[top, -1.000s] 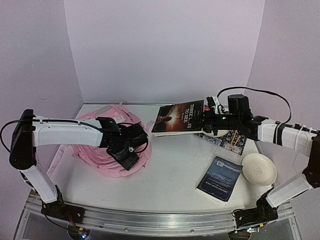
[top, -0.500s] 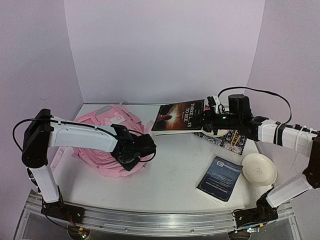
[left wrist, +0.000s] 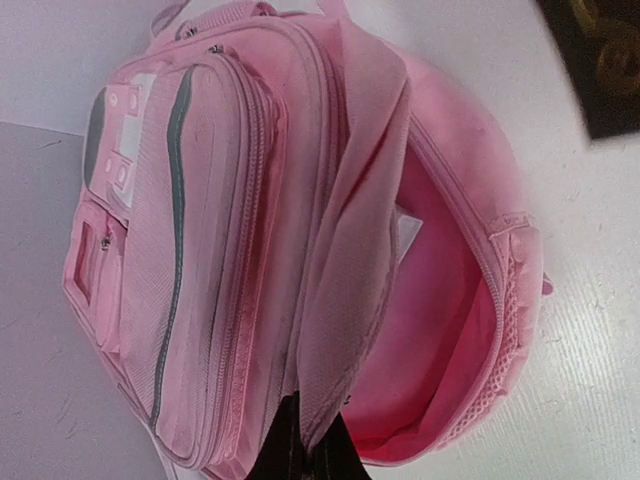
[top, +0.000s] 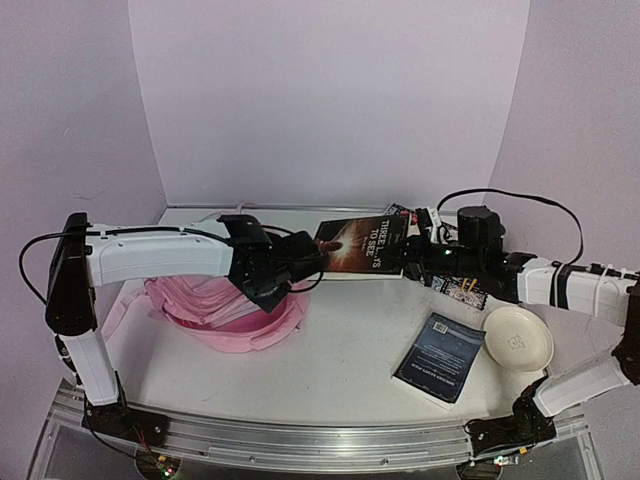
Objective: Pack the student bag
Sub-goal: Pick up the largest pocket of the bag from the student bag, then place the book in the largest pocket of the bag.
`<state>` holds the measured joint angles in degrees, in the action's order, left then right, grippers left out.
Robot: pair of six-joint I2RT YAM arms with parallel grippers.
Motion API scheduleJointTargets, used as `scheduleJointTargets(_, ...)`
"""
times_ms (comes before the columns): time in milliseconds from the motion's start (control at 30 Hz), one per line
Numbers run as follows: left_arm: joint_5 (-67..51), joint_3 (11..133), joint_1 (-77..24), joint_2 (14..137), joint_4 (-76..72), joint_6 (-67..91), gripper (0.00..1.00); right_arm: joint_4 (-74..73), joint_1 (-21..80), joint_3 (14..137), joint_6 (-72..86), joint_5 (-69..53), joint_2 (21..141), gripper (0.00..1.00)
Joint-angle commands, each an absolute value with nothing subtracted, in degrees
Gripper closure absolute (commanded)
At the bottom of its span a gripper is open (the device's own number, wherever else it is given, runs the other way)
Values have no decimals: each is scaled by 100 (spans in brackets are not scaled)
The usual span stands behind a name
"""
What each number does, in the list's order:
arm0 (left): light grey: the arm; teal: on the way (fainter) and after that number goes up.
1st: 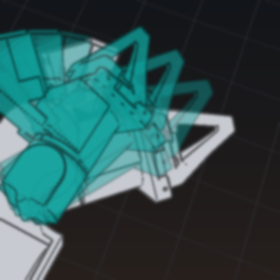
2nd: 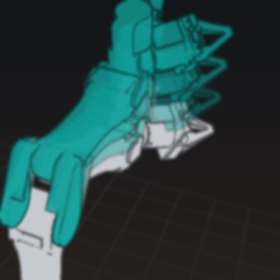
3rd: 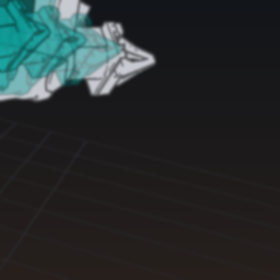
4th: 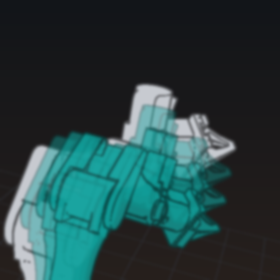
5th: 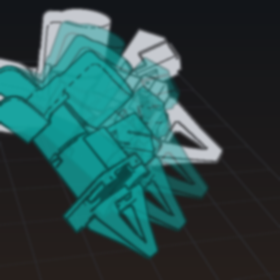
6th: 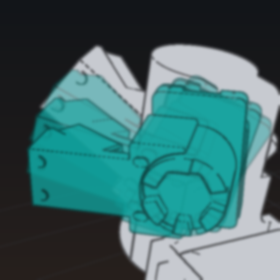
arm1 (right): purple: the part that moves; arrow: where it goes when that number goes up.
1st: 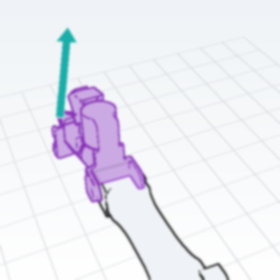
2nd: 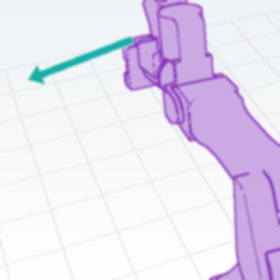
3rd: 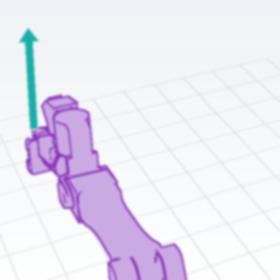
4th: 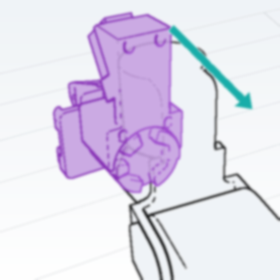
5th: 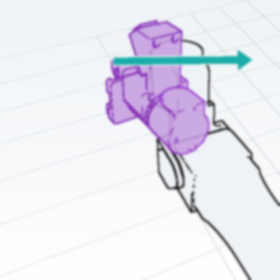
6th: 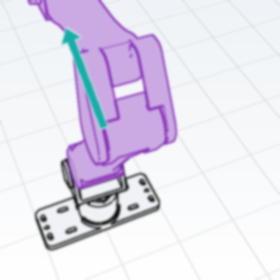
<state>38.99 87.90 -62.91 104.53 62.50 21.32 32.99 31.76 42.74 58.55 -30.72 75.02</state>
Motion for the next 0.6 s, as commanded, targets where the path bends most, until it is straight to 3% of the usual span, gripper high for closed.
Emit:
scheduleJointTargets(0,4304,9989,-6288,10533,6592,2306,100,4552,3533,3922,6376,-2497,7114,100)
scheduleJointTargets(267,4069,11408,-6109,10999,7034,2466,100,5148,3858,3328,6901,-1771,6870,100)
scheduleJointTargets(567,3414,12416,-5998,11184,7179,2615,100,5909,4379,3577,7225,-1161,7492,100)
